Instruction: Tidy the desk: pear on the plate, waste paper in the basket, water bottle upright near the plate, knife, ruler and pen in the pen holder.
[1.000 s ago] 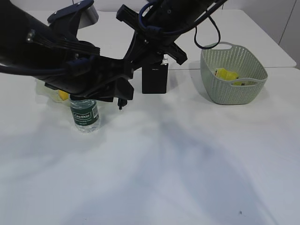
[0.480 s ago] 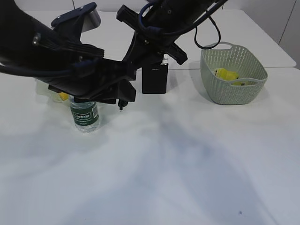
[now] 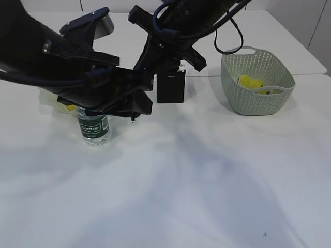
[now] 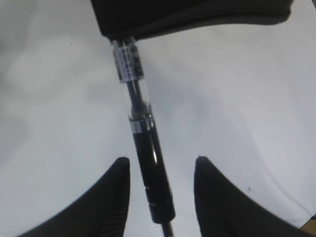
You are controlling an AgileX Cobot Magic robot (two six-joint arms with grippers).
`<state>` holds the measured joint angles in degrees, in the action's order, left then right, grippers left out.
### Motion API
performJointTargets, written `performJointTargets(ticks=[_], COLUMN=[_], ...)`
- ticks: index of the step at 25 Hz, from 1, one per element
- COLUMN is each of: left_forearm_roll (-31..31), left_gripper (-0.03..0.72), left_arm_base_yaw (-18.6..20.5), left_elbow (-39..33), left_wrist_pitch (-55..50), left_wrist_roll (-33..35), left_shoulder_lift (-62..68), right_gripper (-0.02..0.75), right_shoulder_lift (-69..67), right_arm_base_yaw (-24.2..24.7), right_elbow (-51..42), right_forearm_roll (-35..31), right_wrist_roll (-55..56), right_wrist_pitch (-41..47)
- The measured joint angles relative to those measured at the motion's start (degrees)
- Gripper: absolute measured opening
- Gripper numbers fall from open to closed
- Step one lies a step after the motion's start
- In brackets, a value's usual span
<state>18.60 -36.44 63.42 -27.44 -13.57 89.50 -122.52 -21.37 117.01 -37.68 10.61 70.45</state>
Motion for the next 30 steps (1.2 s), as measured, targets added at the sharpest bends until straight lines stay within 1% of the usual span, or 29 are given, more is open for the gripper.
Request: performJointTargets(ticks=[8, 14, 22, 27, 30], left_forearm_roll=[0.25, 0.25, 0.36, 0.36, 0.36], left_gripper=[0.295, 0.237, 0.227, 0.167, 0.15], left_arm_base_yaw=[0.0, 0.0, 0.0, 0.0, 0.0], left_elbow=[0.0, 0.0, 0.0, 0.0, 0.0], left_wrist_pitch=[1.24, 1.33, 1.45, 1.45, 1.45], left_wrist_roll=[0.0, 0.0, 0.0, 0.0, -0.11], left_shoulder_lift=[0.6, 0.6, 0.6, 0.6, 0.73], right_gripper=[0.088, 0.088, 0.088, 0.088, 0.088], right_shoulder_lift=[0.0, 0.0, 0.0, 0.0, 0.0], right_arm_base_yaw=[0.0, 0.0, 0.0, 0.0, 0.0], right_elbow=[0.0, 0.0, 0.0, 0.0, 0.0], right_forearm_roll=[-0.13, -0.13, -0.17, -0.17, -0.17], right_wrist_roll=[-0.2, -0.24, -0.68, -0.95, -1.04], right_wrist_pitch=[0.0, 0.0, 0.0, 0.08, 0.08])
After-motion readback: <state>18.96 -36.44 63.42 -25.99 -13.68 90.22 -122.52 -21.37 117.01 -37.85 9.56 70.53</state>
